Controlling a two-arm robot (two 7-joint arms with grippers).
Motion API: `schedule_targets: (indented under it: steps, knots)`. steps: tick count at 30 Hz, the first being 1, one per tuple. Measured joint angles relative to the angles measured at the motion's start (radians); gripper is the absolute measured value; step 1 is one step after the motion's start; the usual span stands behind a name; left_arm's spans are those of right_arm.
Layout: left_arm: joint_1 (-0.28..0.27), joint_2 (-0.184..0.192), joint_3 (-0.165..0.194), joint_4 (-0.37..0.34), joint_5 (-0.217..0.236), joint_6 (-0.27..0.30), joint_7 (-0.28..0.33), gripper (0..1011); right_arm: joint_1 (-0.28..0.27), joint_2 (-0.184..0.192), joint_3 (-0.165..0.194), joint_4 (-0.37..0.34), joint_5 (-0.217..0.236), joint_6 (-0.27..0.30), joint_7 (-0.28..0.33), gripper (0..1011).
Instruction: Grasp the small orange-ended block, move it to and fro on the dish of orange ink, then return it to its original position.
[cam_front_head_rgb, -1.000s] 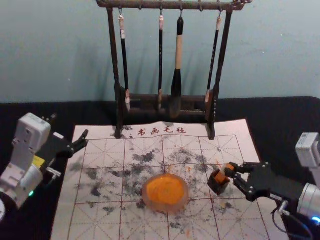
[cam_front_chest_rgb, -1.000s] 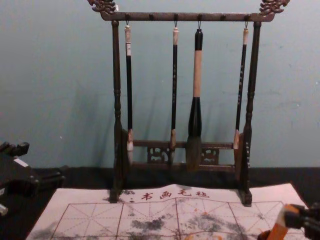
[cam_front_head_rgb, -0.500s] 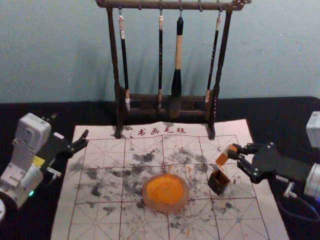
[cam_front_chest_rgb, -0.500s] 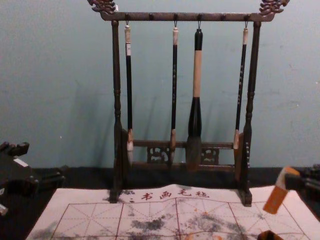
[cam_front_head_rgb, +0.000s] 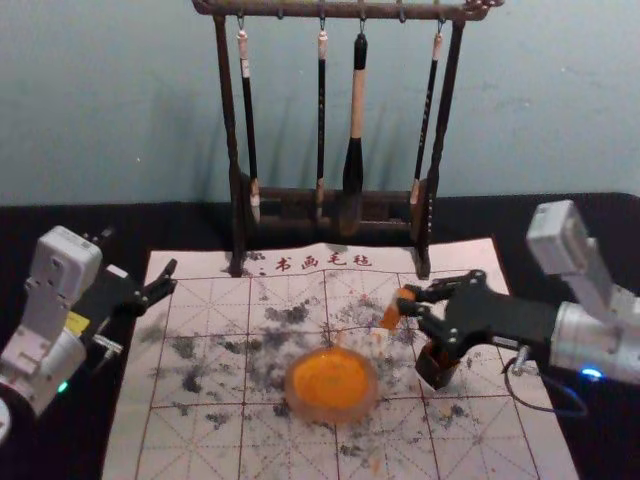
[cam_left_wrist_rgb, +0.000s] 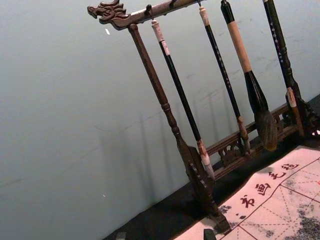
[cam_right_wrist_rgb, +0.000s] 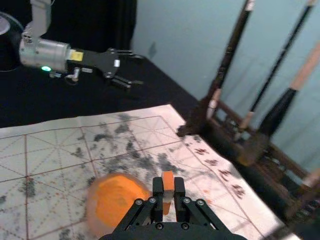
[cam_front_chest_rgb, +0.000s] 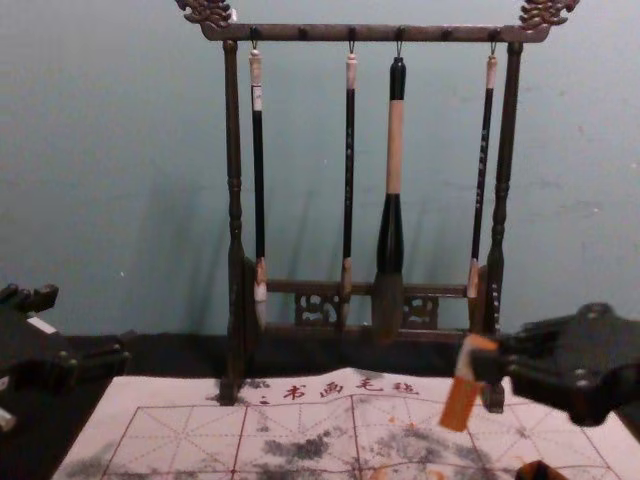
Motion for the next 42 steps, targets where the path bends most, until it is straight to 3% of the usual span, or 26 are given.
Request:
schedule_targets:
  steps: [8,19,42]
  knots:
    - [0.000,0.000,0.000,0.000,0.000,0.000,0.000,1001,0.063,-0.031,-0.082,0.046,-0.015,0.026,0.052,104]
    - [0.000,0.000,0.000,0.000,0.000,0.000,0.000,1001,0.094,-0.037,-0.153,0.053,-0.027,0.026,0.093,104]
    - [0.000,0.000,0.000,0.000,0.000,0.000,0.000,1001,0.111,-0.045,-0.199,0.071,-0.048,0.029,0.077,104]
